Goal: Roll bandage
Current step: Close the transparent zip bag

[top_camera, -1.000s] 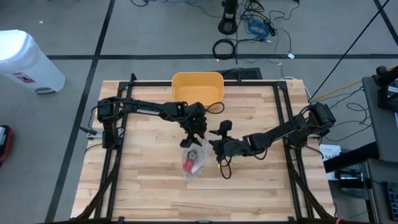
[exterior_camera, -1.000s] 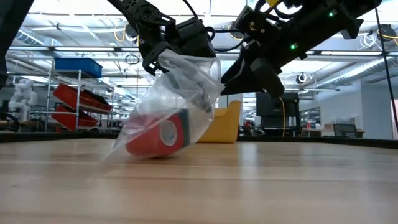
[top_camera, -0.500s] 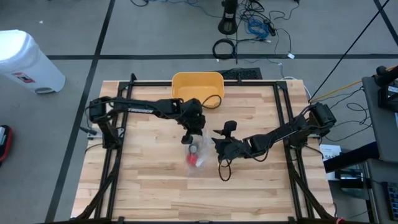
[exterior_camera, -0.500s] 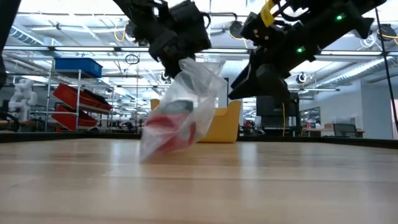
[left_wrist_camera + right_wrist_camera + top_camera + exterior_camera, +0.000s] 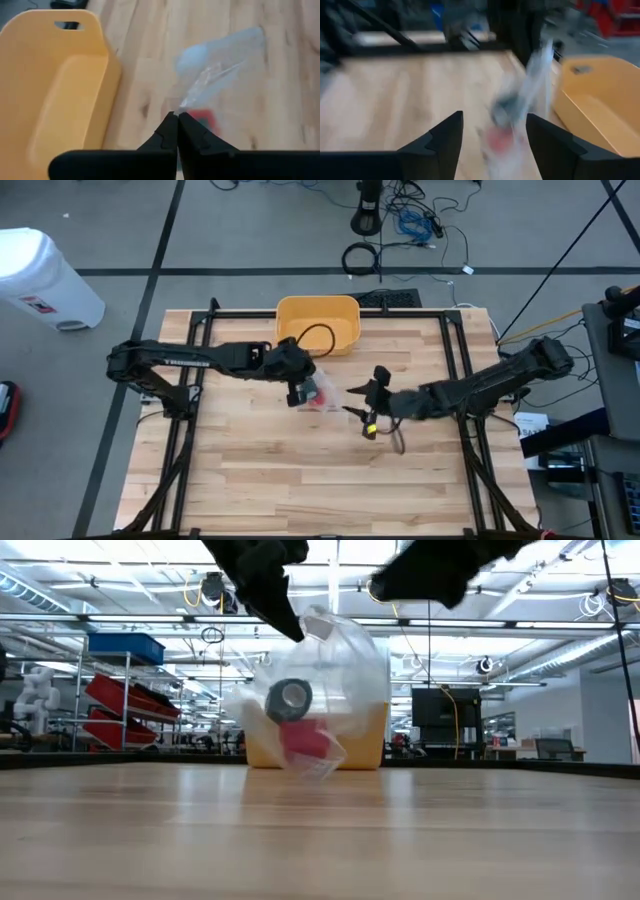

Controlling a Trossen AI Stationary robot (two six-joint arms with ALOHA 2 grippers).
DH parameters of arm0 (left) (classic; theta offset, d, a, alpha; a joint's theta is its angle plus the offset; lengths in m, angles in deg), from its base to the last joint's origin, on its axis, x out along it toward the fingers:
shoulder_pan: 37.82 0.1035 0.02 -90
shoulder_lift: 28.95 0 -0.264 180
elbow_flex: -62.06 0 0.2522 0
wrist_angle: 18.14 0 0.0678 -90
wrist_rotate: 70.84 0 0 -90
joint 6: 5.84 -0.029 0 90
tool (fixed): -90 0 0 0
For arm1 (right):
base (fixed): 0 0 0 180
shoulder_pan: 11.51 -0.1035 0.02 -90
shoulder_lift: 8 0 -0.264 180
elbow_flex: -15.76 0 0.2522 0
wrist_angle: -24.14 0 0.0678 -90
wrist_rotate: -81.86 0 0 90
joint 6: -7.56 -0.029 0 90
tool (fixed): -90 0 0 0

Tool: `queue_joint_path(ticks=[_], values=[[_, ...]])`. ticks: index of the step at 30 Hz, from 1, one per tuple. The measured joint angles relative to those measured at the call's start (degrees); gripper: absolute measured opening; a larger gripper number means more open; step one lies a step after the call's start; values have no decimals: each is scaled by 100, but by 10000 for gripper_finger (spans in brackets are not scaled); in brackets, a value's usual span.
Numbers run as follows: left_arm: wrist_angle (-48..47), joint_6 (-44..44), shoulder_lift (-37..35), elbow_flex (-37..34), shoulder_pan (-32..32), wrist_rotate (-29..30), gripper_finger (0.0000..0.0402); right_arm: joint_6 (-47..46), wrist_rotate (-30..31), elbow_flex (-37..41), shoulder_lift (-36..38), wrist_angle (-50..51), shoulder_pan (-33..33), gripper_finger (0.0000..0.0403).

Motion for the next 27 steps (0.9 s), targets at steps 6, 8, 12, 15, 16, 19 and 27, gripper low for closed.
queue_joint_path(ticks=[6, 8, 12, 15, 16, 19, 27], values=[[87, 206, 66, 0, -493, 56, 0, 348, -896, -10, 80, -495, 451, 232], [73, 259, 75, 0, -616, 94, 0, 503, -1097, -10, -16, -534, 613, 242], [102, 537, 86, 0, -811, 323, 0, 538, -2065, -8, -326, -771, 852, 253], [116, 567, 92, 0, -901, 329, 0, 535, -2243, -7, -570, -931, 884, 251], [117, 632, 92, 0, -923, 332, 0, 542, -2218, -4, -642, -954, 889, 249], [133, 700, 94, 0, -993, 337, 0, 560, -2173, -4, -766, -994, 918, 234], [187, 975, 94, 0, -1103, 341, 0, 597, -2197, -2, -903, -990, 975, 113]])
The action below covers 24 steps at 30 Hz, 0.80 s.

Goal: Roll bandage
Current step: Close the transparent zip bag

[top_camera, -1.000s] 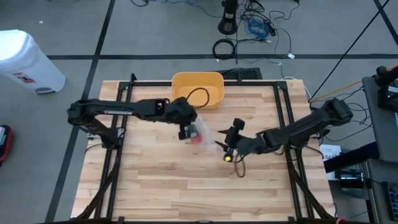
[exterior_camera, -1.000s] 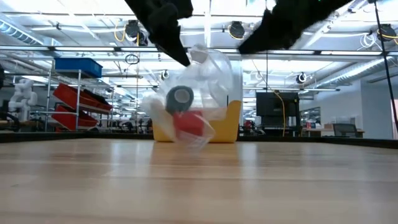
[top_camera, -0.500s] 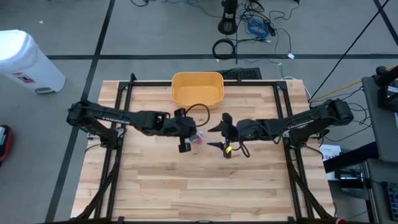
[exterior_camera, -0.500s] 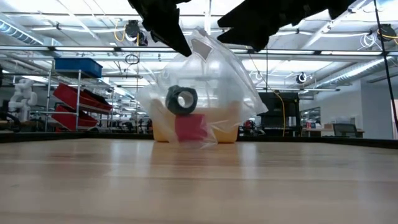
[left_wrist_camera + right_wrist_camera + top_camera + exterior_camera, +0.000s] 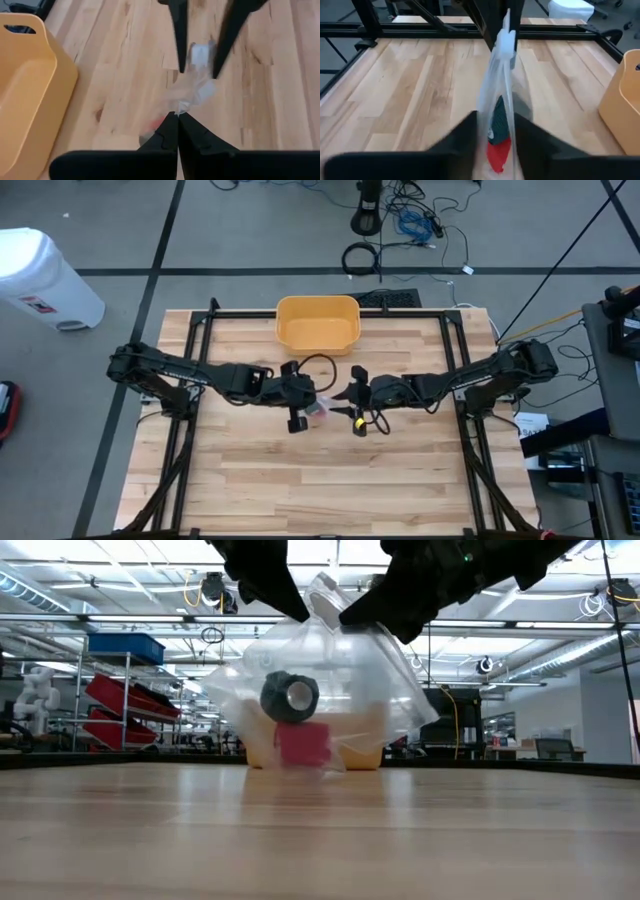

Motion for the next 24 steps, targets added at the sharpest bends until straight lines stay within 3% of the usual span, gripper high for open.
queue_joint_path(ticks=[3, 4, 8, 11, 14, 18, 24], values=[[4, 186, 0, 0, 1, -33, 3, 323, 4, -1, 35, 1, 11, 26], [3, 262, 0, 0, 1, -109, 7, 468, 34, -2, 48, -3, 10, 14], [-63, 376, -41, 0, 0, -759, 42, 673, 123, 0, 66, 46, 7, 2], [-97, 380, -160, 2, -7, -1050, 80, 917, 630, -2, 70, 109, -53, 1], [-166, 376, -286, 45, -19, -995, 119, 1292, 1028, 0, 70, 151, -151, 0], [90, 263, -347, 50, -19, -678, 161, 1487, 1071, -2, 70, 99, -248, 0], [613, -264, -220, 55, -19, -669, 177, 1497, 963, 0, 70, 63, -334, 0]])
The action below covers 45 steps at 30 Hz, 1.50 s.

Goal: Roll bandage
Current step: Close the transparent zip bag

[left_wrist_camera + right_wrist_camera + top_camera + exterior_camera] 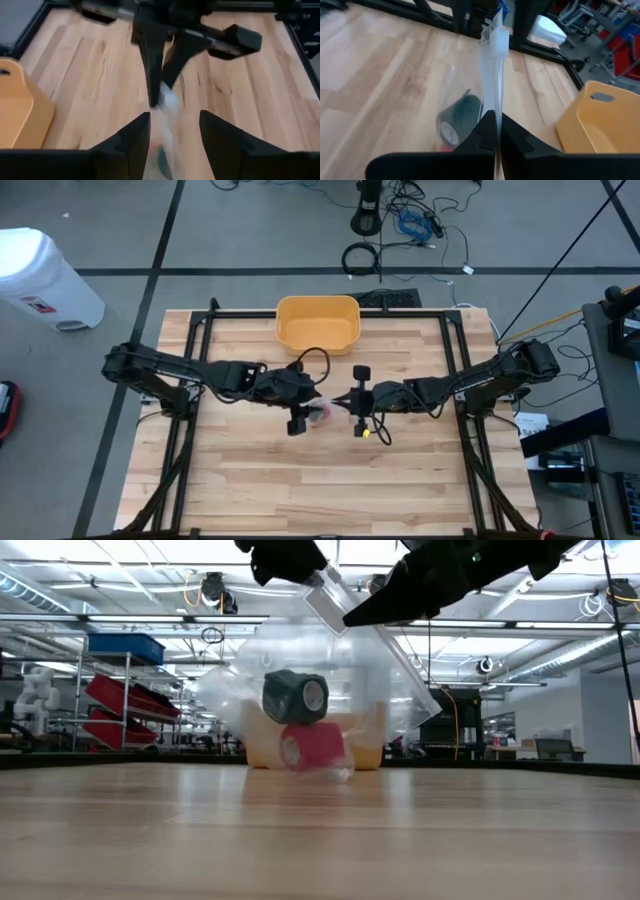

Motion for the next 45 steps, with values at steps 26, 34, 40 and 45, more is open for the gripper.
queue_joint_path(ticks=[26, 34, 40, 45], values=[[-359, -624, 157, 2, 0, 66, 2, -173, -364, 0, 130, -251, -231, 62], [-457, -987, 157, 2, -34, 66, 1, -457, -767, 0, 237, -510, -144, 160], [-427, -1125, 157, 2, -37, 59, 1, -356, -779, -2, 219, -885, -25, 170], [-312, -1115, 154, 2, -37, -70, 0, -304, -917, -162, 145, -925, 89, 162]])
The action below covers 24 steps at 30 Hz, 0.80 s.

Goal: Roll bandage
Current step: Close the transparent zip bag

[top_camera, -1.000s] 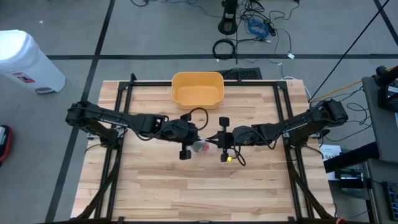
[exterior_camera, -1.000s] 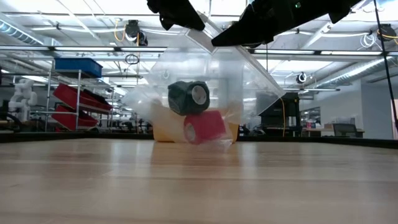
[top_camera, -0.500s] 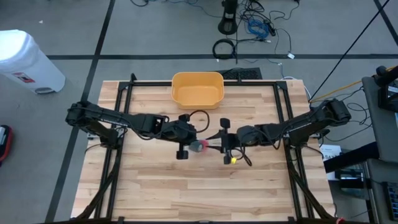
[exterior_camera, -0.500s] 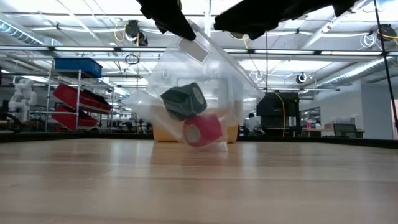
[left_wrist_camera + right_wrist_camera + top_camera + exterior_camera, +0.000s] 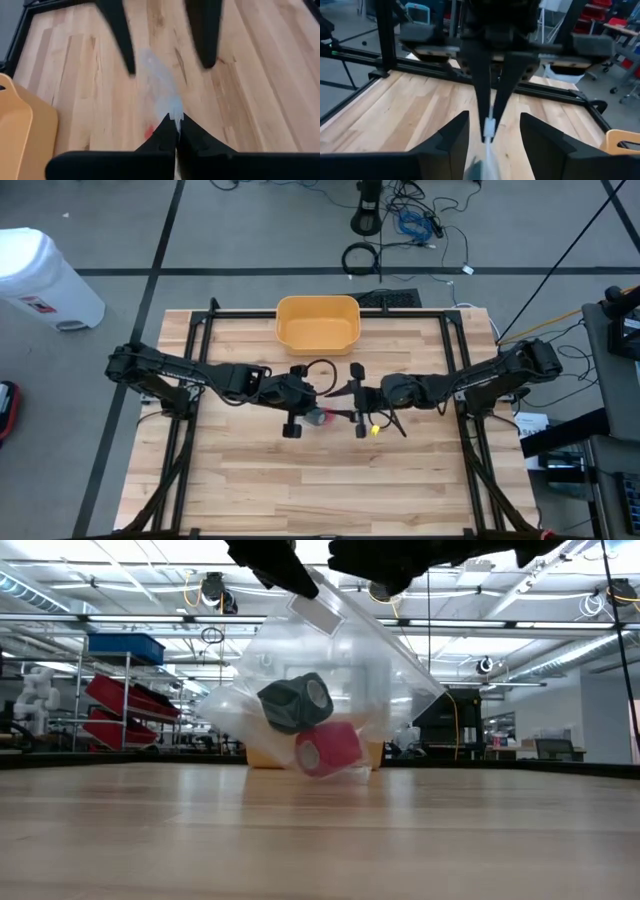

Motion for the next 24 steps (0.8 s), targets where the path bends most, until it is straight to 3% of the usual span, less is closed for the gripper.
queue_joint_path(ticks=[12, 21, 24], values=[[115, 166, 0, -2, 0, -22, 0, 21, -199, -789, -595, 746, 101, 138], [31, 193, 0, -9, 0, -33, 0, -63, -164, -795, -595, 982, 107, 22], [30, 196, 0, -9, 0, -33, 0, -67, -155, -795, -593, 1000, 107, 8]])
